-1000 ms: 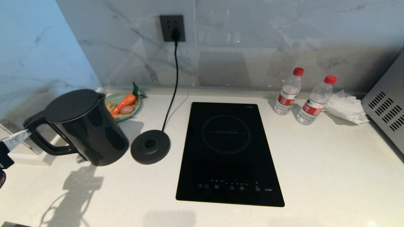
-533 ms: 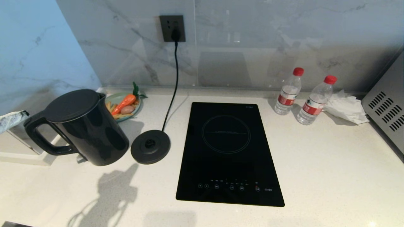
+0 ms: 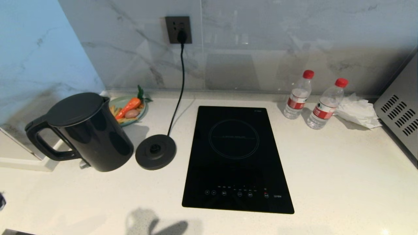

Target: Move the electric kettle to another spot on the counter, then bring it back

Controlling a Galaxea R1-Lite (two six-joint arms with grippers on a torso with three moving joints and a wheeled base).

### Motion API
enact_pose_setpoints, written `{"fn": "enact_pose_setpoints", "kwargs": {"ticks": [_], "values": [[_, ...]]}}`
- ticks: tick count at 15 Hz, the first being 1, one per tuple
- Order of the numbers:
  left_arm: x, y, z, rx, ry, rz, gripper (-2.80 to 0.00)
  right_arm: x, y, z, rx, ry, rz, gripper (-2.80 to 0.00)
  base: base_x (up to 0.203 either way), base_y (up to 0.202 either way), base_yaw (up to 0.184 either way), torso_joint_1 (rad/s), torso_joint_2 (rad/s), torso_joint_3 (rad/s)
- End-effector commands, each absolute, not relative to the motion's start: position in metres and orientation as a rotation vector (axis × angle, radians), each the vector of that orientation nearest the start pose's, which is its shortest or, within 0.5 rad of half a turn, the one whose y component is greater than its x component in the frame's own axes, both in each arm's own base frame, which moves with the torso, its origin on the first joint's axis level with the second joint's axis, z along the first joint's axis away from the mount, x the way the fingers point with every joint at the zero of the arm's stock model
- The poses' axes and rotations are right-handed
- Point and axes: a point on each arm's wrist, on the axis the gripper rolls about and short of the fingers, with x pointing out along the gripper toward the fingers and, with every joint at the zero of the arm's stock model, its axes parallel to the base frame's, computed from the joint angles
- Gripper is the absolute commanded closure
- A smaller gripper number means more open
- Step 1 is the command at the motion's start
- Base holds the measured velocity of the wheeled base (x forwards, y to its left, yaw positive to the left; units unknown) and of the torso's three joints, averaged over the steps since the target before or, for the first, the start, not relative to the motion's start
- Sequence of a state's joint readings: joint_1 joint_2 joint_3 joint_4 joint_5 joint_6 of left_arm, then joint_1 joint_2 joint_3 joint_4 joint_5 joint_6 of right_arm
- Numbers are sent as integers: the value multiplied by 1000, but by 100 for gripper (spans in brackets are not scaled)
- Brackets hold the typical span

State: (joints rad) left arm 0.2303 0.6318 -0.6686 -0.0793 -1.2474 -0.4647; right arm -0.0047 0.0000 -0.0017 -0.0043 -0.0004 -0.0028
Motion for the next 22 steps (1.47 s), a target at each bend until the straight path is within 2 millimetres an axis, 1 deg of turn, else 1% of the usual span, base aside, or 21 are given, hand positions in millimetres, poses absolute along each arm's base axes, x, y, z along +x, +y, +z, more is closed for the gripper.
{"fn": "enact_pose_setpoints", "kwargs": {"ticks": [1, 4, 6, 8, 10, 11, 12, 15, 16, 17, 19, 22], "values": [[-12, -23, 263, -310, 132, -1122, 0, -23, 0, 76, -3, -6, -5, 0, 0, 0, 0, 0, 0, 0], [-34, -25, 242, -311, 136, -1138, 0, -23, 0, 76, -3, -6, -5, 0, 0, 0, 0, 0, 0, 0], [-46, -24, 228, -316, 151, -1180, 0, -23, 0, 76, -3, -6, -5, 0, 0, 0, 0, 0, 0, 0], [-52, -24, 204, -329, 162, -1153, 0, -23, 0, 76, -3, -6, -5, 0, 0, 0, 0, 0, 0, 0], [-61, -22, 177, -304, 126, -1064, 0, -23, 0, 76, -3, -6, -6, 0, 0, 0, 0, 0, 0, 0], [-61, -20, 159, -250, 99, -998, 0, -23, 0, 76, -3, -6, -5, 0, 0, 0, 0, 0, 0, 0], [-57, -18, 144, -180, 78, -870, 0, -23, 0, 76, -3, -6, -6, 0, 0, 0, 0, 0, 0, 0], [-42, -7, 107, -31, 89, -297, 0, -23, 0, 76, -3, -6, -5, 0, 0, 0, 0, 0, 0, 0], [-36, -4, 91, 15, 117, -163, 0, -23, 0, 76, -3, -6, -5, 0, 0, 0, 0, 0, 0, 0], [-30, -2, 78, 44, 134, -68, 0, -23, 0, 76, -3, -6, -5, 0, 0, 0, 0, 0, 0, 0], [-26, 0, 77, 44, 51, 9, 0, -23, 0, 76, -3, -6, -5, 0, 0, 0, 0, 0, 0, 0], [-26, 0, 77, 40, 51, 4, 0, -23, 0, 76, -3, -6, -6, 0, 0, 0, 0, 0, 0, 0]]}}
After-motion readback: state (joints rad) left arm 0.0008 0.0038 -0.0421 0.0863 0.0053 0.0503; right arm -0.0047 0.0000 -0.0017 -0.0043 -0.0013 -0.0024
